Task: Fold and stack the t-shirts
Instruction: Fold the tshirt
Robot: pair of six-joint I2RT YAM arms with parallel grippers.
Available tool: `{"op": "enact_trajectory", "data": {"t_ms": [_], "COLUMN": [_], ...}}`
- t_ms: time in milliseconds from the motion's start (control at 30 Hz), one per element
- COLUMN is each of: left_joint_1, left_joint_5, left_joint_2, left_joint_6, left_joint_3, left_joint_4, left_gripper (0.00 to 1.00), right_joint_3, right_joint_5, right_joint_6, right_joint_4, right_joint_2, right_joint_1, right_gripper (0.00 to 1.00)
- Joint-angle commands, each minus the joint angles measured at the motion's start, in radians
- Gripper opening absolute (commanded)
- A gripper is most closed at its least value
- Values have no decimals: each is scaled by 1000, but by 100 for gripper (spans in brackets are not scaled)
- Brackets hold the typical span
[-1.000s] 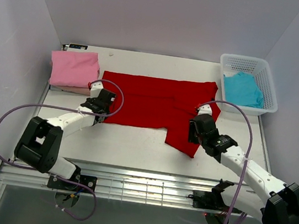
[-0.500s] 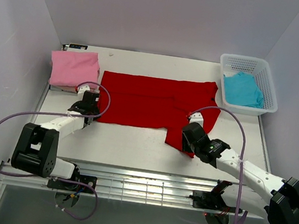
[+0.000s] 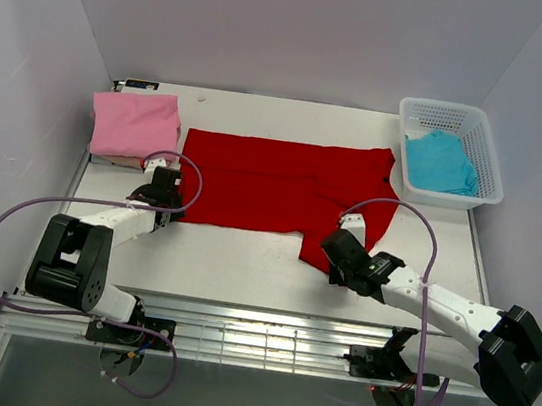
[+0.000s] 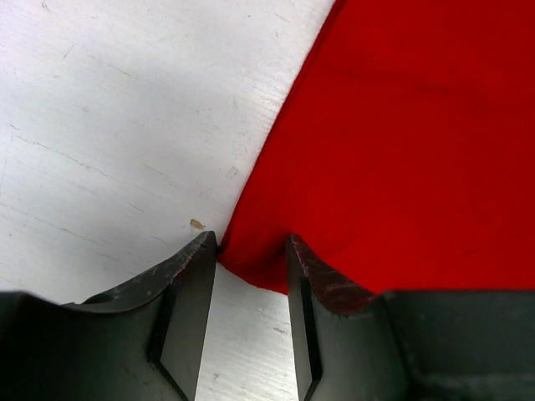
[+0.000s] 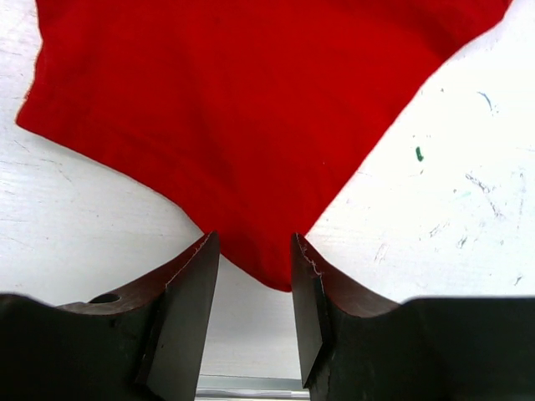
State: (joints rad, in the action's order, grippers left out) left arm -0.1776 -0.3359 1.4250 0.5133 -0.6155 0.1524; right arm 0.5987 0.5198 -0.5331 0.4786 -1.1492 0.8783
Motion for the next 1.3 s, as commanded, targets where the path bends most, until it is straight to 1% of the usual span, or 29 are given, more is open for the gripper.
{"op": "enact_trajectory", "data": {"t_ms": [0,200,433,533,567,633,933,1033,1067,1100,1167,1200,1267], "left_joint_1": [7,7,7,6,7,6,6,7,10,10,9,10,10], "left_joint_5": [3,1,6,6,0,-8,-32,-44,-46,-48,-51,-54,-58], "left_joint_2": [-35,-32,-40,-38,-35,-29,-21,-21,-20,-20,-20,-21,-24], "left_joint_6": [7,11,11,10,10,8,8,5,5,5,7,7,8], "left_joint_3": [-7,-1,5,3,3,2,-4,-4,-4,-4,-3,-1,-1], "left_joint_4": [21,32,30,30,30,30,29,27,27,29,32,30,32], "left_gripper": [49,48,48,48,47,47,45,41,39,38,33,29,25], "right_joint_3": [6,21,46,46,46,53,78,85,85,85,84,84,82], "right_joint_5": [51,68,83,92,97,115,172,184,184,186,189,189,195], "right_joint_6": [-77,-140,-203,-220,-225,-240,-246,-246,-246,-246,-246,-246,-246], "right_joint_4": [58,124,172,175,175,193,219,227,224,224,224,224,226], "right_joint_2": [-6,-36,-133,-148,-152,-156,-162,-173,-175,-176,-175,-170,-162], "right_joint_1": [17,33,71,88,93,96,97,97,97,97,97,99,97], "right_gripper": [45,46,46,43,38,36,34,20,14,11,8,8,8]}}
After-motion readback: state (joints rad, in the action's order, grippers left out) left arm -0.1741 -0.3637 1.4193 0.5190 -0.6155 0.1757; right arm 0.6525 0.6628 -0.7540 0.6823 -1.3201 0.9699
